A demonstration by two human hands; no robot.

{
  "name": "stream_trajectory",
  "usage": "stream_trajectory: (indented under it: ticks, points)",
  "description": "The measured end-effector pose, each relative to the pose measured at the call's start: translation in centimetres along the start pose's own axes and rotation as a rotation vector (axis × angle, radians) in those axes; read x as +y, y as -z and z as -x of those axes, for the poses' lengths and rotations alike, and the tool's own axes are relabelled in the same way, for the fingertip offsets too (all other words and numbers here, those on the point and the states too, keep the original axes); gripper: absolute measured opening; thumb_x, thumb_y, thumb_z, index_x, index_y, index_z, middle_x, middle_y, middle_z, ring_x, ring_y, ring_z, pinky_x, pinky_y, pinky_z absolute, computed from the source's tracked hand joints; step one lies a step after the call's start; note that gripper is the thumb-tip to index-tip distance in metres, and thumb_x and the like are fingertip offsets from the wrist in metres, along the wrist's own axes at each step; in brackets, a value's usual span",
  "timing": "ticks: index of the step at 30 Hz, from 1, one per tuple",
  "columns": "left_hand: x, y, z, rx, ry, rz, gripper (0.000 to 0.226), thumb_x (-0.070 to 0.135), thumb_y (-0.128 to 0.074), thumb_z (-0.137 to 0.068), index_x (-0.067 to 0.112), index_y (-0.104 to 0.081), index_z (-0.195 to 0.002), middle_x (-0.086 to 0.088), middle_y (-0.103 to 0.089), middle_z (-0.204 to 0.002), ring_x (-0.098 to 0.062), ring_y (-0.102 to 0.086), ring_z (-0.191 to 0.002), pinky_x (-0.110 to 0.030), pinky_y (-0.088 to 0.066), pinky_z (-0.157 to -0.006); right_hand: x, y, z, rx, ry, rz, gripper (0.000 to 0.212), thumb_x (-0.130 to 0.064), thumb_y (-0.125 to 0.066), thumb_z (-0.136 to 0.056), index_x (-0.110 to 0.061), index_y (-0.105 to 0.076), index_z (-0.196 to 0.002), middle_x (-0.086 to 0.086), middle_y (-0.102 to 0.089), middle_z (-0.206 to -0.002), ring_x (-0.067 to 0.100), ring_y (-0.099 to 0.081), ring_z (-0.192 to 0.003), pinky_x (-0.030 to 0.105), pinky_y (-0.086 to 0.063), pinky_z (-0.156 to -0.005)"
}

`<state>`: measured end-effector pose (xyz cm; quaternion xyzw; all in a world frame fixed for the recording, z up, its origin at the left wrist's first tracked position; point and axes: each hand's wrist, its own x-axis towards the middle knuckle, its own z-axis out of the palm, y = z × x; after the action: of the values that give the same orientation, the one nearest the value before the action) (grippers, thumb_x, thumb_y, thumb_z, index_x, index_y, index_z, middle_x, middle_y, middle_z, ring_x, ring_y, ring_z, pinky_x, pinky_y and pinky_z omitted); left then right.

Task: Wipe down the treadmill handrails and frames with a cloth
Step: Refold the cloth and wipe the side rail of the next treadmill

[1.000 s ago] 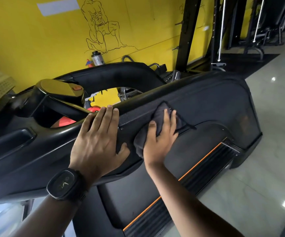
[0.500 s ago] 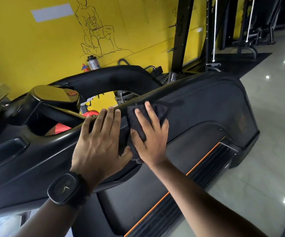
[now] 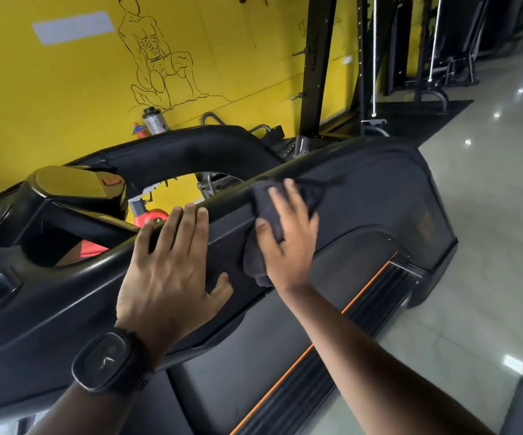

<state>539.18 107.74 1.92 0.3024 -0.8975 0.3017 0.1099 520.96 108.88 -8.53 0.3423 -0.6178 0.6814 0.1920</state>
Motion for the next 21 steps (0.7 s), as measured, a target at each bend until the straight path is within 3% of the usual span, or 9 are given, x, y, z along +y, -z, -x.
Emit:
stream_trajectory:
  ticks: [2,3,7,8,13,14,18,19,21]
  points:
    - [0.1,0.0,0.0,0.0,0.007,-0.001,0.088,0.053,-0.045,-0.081,-0.004,-0.035,-0.148,-0.022,-0.042,-0.15,-0.036,-0.039,-0.14,-0.056,-0.032,-0.111,-0.8,-0.2,1.2,0.077,-0.359,-0.127,0.052,-0.037,-0.053,-0.095,-0.031,-0.052,-0.146,-0.015,-0.033,-0.162,-0.003,-0.025,-0.147,0.051,-0.01,-0.125]
    - [0.2,0.0,-0.1,-0.003,0.008,0.001,0.088,0.053,-0.044,-0.081,-0.003,-0.035,-0.148,-0.022,-0.041,-0.15,-0.036,-0.039,-0.14,-0.056,-0.031,-0.111,-1.5,-0.4,1.7,0.066,-0.403,-0.142,0.053,-0.036,-0.053,-0.095,-0.031,-0.05,-0.147,-0.015,-0.031,-0.163,-0.005,-0.022,-0.148,0.05,-0.008,-0.126]
    - [0.5,0.0,-0.6,-0.022,-0.006,-0.012,0.089,0.056,-0.042,-0.083,-0.002,-0.032,-0.15,-0.022,-0.038,-0.153,-0.037,-0.037,-0.14,-0.057,-0.032,-0.11,-2.0,-0.2,0.6,-0.095,0.241,0.073,0.049,-0.038,-0.056,-0.093,-0.022,-0.062,-0.138,0.0,-0.045,-0.157,0.029,-0.046,-0.138,0.046,-0.031,-0.112]
    - [0.5,0.1,-0.7,-0.026,-0.007,-0.011,0.089,0.056,-0.042,-0.083,-0.002,-0.032,-0.15,-0.022,-0.038,-0.152,-0.037,-0.037,-0.14,-0.058,-0.032,-0.11,-1.4,0.0,-0.3,-0.083,0.288,0.102,0.048,-0.039,-0.057,-0.092,-0.022,-0.063,-0.137,0.0,-0.047,-0.156,0.031,-0.047,-0.136,0.047,-0.032,-0.111]
    - [0.9,0.2,-1.2,-0.028,-0.005,0.001,0.089,0.056,-0.043,-0.081,-0.002,-0.034,-0.149,-0.022,-0.04,-0.151,-0.038,-0.038,-0.14,-0.056,-0.032,-0.109,-0.3,-0.3,1.1,0.101,-0.418,-0.112,0.054,-0.038,-0.05,-0.097,-0.03,-0.047,-0.15,-0.012,-0.03,-0.164,0.005,-0.024,-0.151,0.057,-0.011,-0.124]
    - [1.1,0.2,-1.4,-0.033,-0.007,0.001,0.09,0.056,-0.043,-0.081,-0.002,-0.033,-0.149,-0.022,-0.039,-0.151,-0.038,-0.037,-0.14,-0.056,-0.032,-0.11,-0.9,-0.4,1.7,0.05,-0.372,-0.093,0.055,-0.038,-0.049,-0.098,-0.029,-0.044,-0.152,-0.012,-0.026,-0.166,0.006,-0.023,-0.152,0.055,-0.01,-0.124]
    - [1.6,0.2,-2.3,-0.041,-0.015,-0.006,0.09,0.058,-0.041,-0.081,0.0,-0.033,-0.149,-0.022,-0.039,-0.152,-0.037,-0.037,-0.14,-0.056,-0.033,-0.109,-0.6,0.3,-0.1,-0.164,0.267,0.134,0.052,-0.044,-0.049,-0.098,-0.024,-0.052,-0.146,-0.001,-0.037,-0.162,0.034,-0.046,-0.137,0.055,-0.035,-0.108]
    - [1.7,0.3,-2.4,-0.045,-0.02,-0.003,0.09,0.058,-0.041,-0.081,0.0,-0.033,-0.149,-0.021,-0.039,-0.152,-0.037,-0.037,-0.14,-0.056,-0.032,-0.11,0.0,0.5,-1.0,-0.142,0.287,0.157,0.052,-0.045,-0.05,-0.097,-0.023,-0.055,-0.144,-0.001,-0.04,-0.16,0.035,-0.048,-0.135,0.055,-0.036,-0.107]
    - [1.8,0.3,-2.5,-0.048,-0.033,-0.003,0.091,0.058,-0.04,-0.081,0.0,-0.032,-0.15,-0.021,-0.039,-0.152,-0.037,-0.036,-0.141,-0.057,-0.032,-0.11,1.3,0.5,-1.5,-0.043,0.087,0.086,0.051,-0.043,-0.05,-0.097,-0.024,-0.055,-0.144,-0.004,-0.039,-0.161,0.024,-0.042,-0.143,0.054,-0.029,-0.115]
